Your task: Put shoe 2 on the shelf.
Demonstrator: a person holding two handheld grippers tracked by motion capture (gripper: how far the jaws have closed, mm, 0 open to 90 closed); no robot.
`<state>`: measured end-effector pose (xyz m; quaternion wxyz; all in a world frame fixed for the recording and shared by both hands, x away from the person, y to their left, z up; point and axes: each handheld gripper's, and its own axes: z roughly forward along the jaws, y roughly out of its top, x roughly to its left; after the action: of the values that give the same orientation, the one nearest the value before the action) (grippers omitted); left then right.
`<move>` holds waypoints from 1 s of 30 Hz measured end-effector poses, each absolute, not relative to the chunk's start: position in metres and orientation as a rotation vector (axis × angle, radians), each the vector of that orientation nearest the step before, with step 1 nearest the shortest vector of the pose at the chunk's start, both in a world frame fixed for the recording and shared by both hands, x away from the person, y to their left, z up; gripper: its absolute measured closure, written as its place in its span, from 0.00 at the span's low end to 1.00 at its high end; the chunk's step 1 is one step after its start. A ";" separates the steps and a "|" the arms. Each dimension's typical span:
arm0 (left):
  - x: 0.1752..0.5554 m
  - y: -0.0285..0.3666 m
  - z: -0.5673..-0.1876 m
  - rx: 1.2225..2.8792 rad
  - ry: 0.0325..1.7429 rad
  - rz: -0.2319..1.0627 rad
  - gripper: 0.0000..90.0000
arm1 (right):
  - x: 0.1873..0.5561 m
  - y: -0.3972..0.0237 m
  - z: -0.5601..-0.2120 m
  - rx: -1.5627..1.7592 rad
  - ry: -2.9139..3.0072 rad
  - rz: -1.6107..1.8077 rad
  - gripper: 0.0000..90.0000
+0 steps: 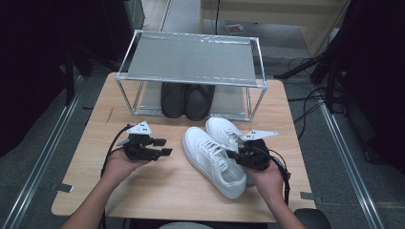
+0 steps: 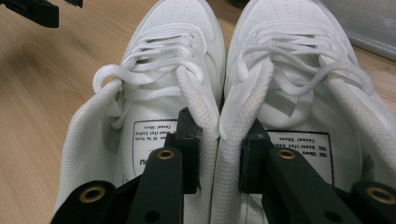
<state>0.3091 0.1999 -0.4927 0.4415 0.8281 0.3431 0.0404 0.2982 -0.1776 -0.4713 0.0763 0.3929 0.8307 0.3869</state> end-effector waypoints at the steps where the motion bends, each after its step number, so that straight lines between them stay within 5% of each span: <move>1: 0.309 0.201 -0.493 2.051 0.859 0.101 0.53 | 0.299 -0.178 -0.470 1.171 2.493 1.158 0.84; 30: 0.302 0.255 -0.499 1.998 1.042 0.166 0.47 | 0.316 -0.157 -0.445 0.780 2.775 1.265 0.84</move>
<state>0.3016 0.2549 -0.4995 0.4271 0.7995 0.4170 0.0664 0.3160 -0.1570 -0.4452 -0.0033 0.2478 0.8816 0.4017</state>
